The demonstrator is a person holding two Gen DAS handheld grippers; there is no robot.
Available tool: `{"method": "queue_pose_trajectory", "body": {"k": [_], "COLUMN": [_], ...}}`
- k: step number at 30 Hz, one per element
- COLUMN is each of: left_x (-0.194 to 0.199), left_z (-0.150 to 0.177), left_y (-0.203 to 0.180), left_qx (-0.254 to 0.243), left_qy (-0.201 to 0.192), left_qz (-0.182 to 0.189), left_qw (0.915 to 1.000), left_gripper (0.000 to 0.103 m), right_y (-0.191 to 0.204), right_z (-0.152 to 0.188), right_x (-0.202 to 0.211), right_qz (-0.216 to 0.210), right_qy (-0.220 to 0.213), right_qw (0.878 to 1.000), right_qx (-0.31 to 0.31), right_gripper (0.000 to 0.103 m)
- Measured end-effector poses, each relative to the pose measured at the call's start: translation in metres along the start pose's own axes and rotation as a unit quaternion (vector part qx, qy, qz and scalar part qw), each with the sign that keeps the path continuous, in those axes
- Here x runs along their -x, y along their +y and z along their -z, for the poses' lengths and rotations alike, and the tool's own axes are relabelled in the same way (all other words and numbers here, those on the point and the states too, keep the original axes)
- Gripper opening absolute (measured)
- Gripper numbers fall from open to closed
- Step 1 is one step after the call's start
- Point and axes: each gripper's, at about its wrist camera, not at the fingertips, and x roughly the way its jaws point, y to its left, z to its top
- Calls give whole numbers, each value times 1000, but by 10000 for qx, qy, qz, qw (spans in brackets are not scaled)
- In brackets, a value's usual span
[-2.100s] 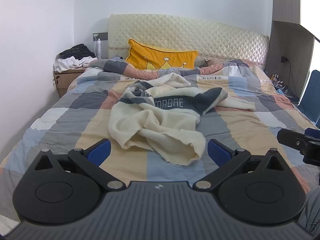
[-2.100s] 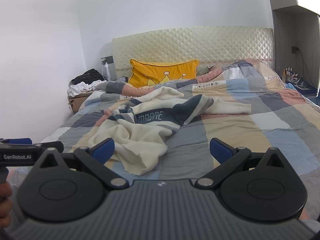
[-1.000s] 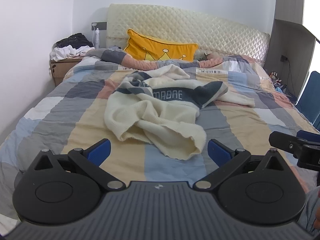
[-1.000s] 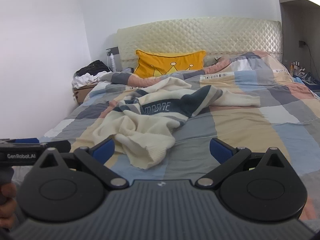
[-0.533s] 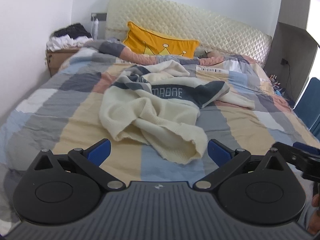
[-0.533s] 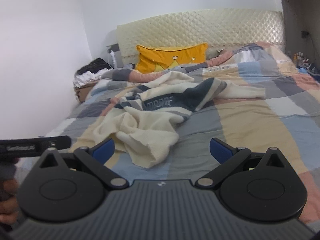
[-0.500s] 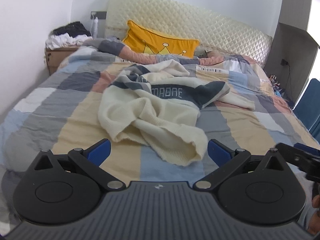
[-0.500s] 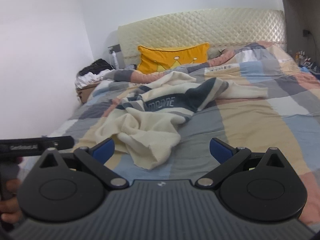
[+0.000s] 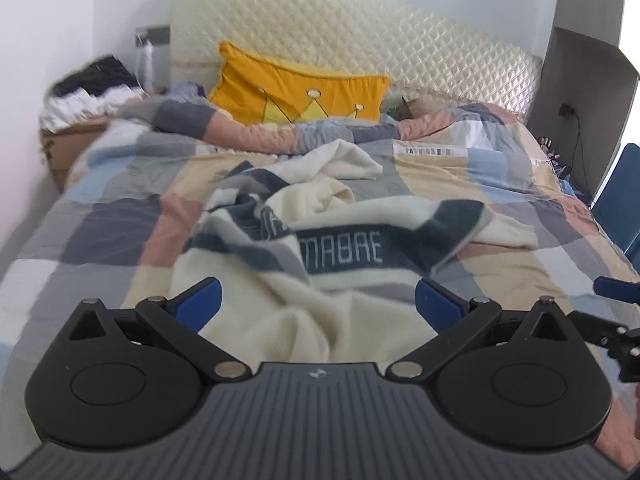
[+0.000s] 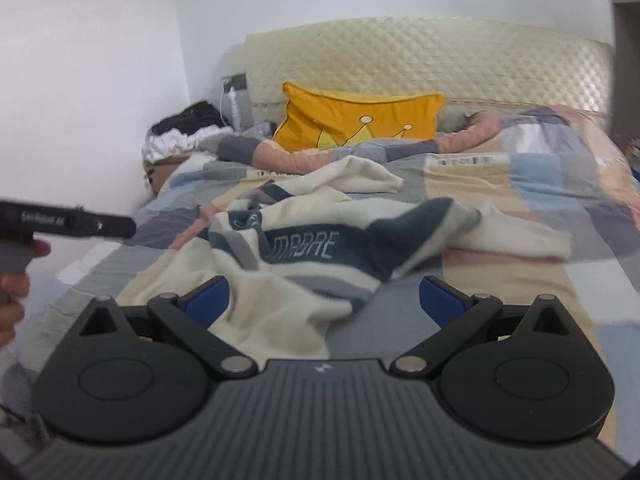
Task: Fold large clothes
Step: 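Reach both tools down and close each on a sweater edge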
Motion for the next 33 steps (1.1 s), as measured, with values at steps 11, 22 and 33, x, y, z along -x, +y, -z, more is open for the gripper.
{"method": "queue_pose_trajectory", "body": {"k": [11, 22, 33], "left_x": [-207, -376, -459], "left_z": [-101, -143, -166], "left_y": [16, 24, -4], "left_qx": [-113, 202, 20], "left_qy": [585, 1205, 1699], "left_qz": [521, 910, 426], "left_qw": [9969, 9883, 9845], "left_gripper": [103, 79, 74], "right_y": [-49, -76, -73], "right_z": [-73, -107, -76], "right_x": [-197, -359, -439], "right_qz": [-303, -573, -908], "right_qy": [640, 1293, 2431], "right_qw": [9972, 9899, 9657], "right_qx": [-251, -62, 139], "right_gripper": [101, 86, 84]}}
